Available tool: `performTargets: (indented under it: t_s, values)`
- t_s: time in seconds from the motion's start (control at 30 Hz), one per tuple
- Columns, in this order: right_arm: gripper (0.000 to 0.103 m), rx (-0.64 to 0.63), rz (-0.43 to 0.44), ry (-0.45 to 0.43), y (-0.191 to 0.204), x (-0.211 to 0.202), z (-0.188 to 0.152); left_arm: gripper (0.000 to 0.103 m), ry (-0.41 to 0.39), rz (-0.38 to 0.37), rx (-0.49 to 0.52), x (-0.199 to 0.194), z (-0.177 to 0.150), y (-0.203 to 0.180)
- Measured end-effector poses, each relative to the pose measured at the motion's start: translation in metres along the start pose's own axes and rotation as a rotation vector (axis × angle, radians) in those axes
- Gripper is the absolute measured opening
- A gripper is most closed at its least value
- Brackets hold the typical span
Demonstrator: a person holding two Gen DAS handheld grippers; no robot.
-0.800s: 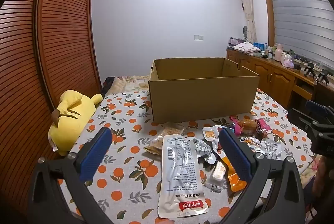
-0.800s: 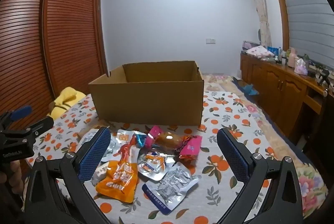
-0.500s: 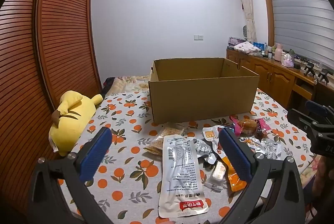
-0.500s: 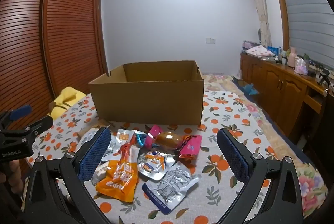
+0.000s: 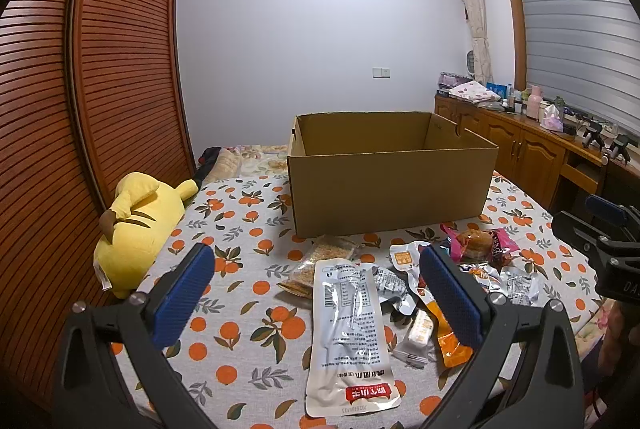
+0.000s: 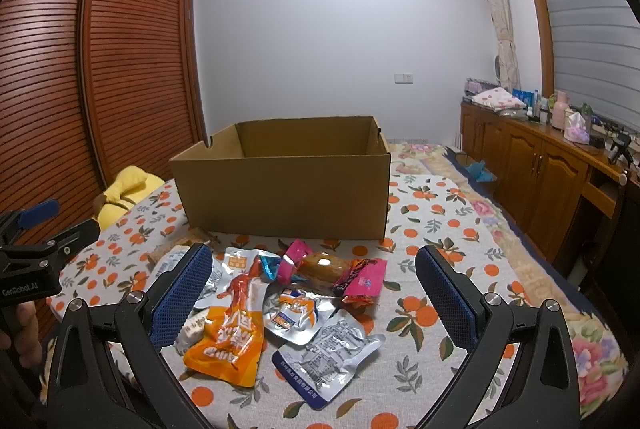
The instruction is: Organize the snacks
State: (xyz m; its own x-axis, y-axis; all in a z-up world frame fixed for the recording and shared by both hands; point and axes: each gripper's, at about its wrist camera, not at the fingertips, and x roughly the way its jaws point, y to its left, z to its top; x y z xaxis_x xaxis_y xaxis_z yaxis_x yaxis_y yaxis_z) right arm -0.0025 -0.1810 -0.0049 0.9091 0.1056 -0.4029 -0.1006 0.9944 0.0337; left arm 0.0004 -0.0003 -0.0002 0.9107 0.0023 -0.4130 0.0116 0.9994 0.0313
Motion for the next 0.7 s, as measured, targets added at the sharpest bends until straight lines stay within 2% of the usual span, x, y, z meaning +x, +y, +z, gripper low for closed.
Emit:
performTargets:
  t_s: [0.7]
  values:
    - [0.103, -0.002, -0.002, -0.001, -0.0018, -0.0008, 0.0002, 0.103, -0.010, -0.004, -0.011, -0.0020, 0.0043, 0.0040]
